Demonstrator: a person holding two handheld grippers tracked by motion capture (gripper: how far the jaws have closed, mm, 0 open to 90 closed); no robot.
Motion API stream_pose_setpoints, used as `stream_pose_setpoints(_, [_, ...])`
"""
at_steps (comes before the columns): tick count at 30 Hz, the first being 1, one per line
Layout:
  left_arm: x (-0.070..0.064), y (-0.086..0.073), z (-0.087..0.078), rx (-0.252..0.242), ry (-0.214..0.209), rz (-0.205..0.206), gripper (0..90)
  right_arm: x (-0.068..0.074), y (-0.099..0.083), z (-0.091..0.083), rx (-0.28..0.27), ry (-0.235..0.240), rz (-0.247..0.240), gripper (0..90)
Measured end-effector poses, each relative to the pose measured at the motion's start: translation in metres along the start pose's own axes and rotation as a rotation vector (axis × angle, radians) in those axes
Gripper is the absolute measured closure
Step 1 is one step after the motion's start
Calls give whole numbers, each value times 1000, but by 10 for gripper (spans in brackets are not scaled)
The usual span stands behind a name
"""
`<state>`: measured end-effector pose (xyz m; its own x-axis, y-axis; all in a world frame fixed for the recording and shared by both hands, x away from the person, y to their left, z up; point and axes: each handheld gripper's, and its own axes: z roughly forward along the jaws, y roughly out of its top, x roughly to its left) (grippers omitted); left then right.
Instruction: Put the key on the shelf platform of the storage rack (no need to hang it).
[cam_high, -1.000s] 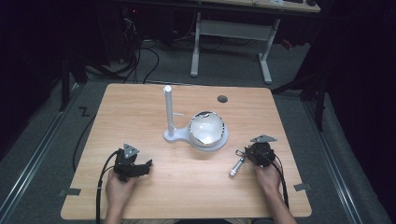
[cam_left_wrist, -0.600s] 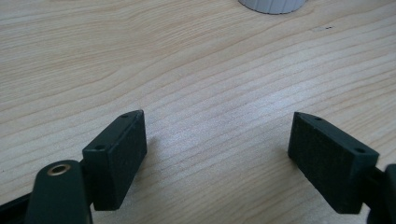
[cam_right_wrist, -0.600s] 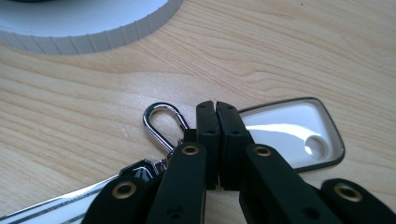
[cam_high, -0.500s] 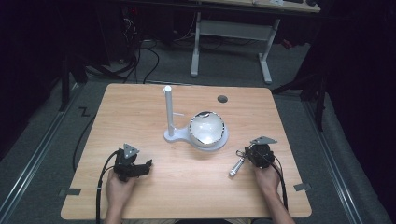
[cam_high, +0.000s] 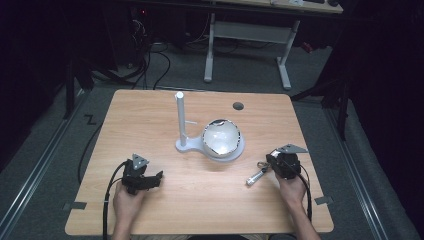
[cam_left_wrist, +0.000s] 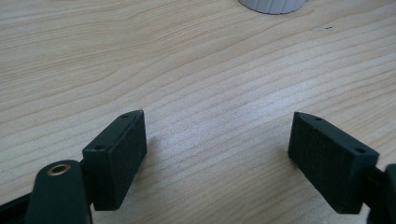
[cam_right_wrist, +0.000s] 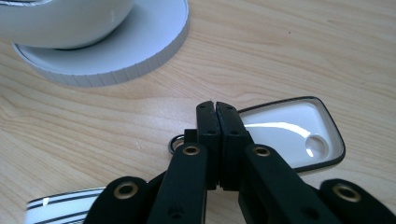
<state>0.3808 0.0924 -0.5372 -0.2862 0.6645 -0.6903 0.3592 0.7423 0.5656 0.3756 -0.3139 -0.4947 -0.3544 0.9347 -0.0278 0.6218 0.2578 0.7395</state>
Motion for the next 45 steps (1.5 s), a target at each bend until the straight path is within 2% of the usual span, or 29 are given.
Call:
stream_pose_setpoints(6, [0,0,0,0,0,0,198,-1,5,-13,-31,26,1,900])
stream_pose_setpoints(20, [0,0,0,0,0,-1,199,4,24,-39,-50,76,-51,900])
stream_pose_setpoints(29, [0,0,0,1,-1,1,199,8,34,-53,-82,116,-64,900])
stream_pose_setpoints(31, [0,0,0,1,-1,0,199,9,37,-57,-91,123,-80,900])
stream_pose_setpoints(34, [0,0,0,0,1,-2,199,12,42,-61,-93,146,-95,900])
stream_pose_setpoints(45, [0,0,0,0,-1,1,199,22,62,-68,-98,177,-139,900])
